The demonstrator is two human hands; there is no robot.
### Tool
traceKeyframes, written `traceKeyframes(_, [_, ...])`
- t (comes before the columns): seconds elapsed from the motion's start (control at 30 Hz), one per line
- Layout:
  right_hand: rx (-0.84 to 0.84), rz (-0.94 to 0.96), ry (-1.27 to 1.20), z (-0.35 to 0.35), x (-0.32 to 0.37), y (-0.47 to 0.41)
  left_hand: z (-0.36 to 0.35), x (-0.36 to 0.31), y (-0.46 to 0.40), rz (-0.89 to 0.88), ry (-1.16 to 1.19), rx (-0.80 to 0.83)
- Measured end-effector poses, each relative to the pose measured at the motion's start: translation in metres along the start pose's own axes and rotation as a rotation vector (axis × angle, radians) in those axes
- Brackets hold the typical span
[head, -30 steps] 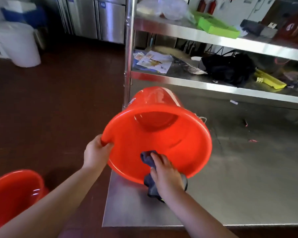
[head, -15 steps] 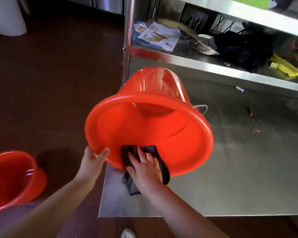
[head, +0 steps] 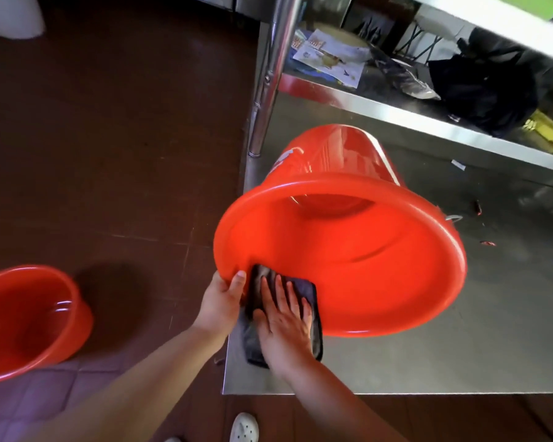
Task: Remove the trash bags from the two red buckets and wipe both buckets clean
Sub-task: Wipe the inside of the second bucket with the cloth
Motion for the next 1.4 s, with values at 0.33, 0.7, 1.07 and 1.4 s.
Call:
traceKeyframes(0.33, [0.044, -0.122, 0.036, -0.016, -0.060, -0.125, 0.001, -0.032, -0.008, -0.263, -0.276, -0.062])
traceKeyframes(0.7, [-0.110, -0.140, 0.101, -0.029, -0.102, -0.202, -0.005, -0.003, -0.012, -0.106, -0.127, -0.067])
traceKeyframes(1.07, [-0.106, 0.016, 0.070, -0.018, -0.024, -0.060, -0.010, 0.024, 0.000, -0.106, 0.008, -0.109])
traceKeyframes(1.4, [-0.061, 0.027, -0.048, -0.037, -0.003, -0.103, 0.046, -0.030, -0.003, -0.358, -0.225, -0.101])
Point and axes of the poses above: each hand's wrist, its own y-axis away from the middle knuckle, its own z-axis out of the back of the hand, x = y × z, the point moved 5 cm from there along -y, towards the middle knuckle, and after that the axes turned 11 degrees about -x, right-handed, at the moved point
